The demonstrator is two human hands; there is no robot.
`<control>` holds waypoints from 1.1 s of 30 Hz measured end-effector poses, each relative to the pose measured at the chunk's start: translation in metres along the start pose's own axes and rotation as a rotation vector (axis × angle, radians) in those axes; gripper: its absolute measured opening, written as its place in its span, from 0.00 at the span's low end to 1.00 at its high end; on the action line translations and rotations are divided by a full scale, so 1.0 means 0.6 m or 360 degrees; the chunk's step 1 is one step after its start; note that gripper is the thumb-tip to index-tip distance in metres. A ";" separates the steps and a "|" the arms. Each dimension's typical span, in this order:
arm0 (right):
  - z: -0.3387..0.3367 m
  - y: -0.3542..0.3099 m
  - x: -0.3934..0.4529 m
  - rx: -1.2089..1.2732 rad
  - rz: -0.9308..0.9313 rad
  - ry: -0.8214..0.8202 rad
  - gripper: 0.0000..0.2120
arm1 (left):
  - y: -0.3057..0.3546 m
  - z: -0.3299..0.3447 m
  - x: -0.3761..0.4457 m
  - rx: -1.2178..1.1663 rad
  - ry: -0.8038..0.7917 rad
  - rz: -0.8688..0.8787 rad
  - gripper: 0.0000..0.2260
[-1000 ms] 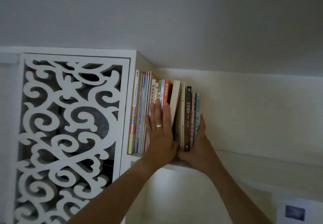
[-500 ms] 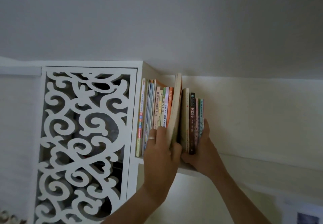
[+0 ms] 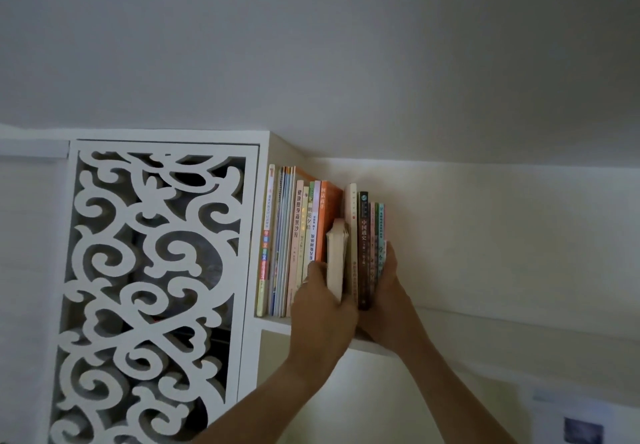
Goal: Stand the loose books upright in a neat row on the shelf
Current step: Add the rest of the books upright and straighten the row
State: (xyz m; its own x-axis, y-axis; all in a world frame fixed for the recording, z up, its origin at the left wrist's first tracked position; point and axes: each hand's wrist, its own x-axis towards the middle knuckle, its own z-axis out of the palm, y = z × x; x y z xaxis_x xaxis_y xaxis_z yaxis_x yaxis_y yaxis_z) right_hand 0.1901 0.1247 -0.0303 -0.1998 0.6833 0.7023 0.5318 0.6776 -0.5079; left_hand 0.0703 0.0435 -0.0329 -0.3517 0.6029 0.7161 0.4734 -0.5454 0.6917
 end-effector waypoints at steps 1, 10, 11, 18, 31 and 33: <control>0.003 0.001 0.001 0.0025 -0.0023 -0.0015 0.61 | 0.012 -0.009 0.011 0.0023 0.0034 -0.0037 0.18; 0.010 0.013 0.008 0.0086 0.0005 -0.0051 0.64 | 0.112 -0.056 0.108 -0.0232 -0.0654 -0.0405 0.18; 0.017 0.016 0.011 0.0145 0.0017 0.0001 0.62 | 0.095 -0.046 0.096 -0.0230 -0.0755 -0.0304 0.27; 0.006 0.011 0.008 0.0505 -0.0084 -0.0090 0.28 | -0.037 0.002 0.043 0.0047 -0.0816 0.0584 0.55; 0.008 0.031 0.017 0.0076 -0.0092 -0.0062 0.68 | 0.020 -0.005 0.091 0.0616 0.0162 0.0468 0.31; 0.007 0.031 0.018 0.0120 -0.0112 -0.0053 0.66 | 0.027 -0.003 0.111 0.0863 0.0154 0.0455 0.27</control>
State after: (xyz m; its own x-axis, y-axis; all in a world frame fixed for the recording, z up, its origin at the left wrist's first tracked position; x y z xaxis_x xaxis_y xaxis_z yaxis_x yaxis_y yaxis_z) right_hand 0.1942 0.1458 -0.0340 -0.2620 0.6411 0.7213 0.4521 0.7419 -0.4952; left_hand 0.0532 0.0739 0.0264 -0.2100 0.4075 0.8887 0.8937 -0.2887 0.3435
